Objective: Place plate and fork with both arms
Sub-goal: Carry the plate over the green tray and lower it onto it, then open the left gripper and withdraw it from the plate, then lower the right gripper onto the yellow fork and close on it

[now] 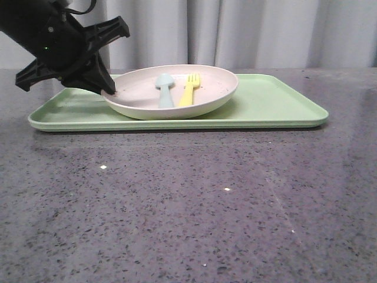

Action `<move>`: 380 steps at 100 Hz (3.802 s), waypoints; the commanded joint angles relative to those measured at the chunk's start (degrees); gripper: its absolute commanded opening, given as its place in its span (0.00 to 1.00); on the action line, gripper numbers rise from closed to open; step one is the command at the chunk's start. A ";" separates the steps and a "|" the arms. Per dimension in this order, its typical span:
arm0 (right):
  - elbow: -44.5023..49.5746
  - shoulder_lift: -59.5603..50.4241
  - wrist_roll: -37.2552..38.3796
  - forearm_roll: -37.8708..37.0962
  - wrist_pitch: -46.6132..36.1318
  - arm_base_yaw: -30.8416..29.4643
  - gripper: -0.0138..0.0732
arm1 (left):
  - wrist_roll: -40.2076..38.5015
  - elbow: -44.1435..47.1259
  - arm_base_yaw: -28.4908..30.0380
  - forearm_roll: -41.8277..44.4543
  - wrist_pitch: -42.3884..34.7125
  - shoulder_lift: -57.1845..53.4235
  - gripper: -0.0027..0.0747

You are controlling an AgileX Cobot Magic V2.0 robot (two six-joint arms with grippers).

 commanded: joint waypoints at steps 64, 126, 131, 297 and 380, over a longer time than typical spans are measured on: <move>-2.17 2.32 -0.19 0.12 -2.86 1.56 0.73 | -0.46 -2.08 -0.16 8.60 3.87 -10.69 0.44; -21.07 21.74 -0.19 0.56 7.61 10.20 0.73 | -0.46 10.22 1.61 17.82 10.08 -34.61 0.44; -23.25 24.15 -0.19 0.56 9.21 11.07 0.73 | -0.46 12.23 2.62 17.82 10.19 -37.25 0.44; -76.41 83.35 10.18 0.56 23.29 27.12 0.73 | -0.88 25.38 13.57 17.87 16.05 -62.34 0.44; -76.35 85.41 10.21 1.41 22.96 27.12 0.29 | -0.88 25.38 13.57 17.87 16.05 -62.34 0.44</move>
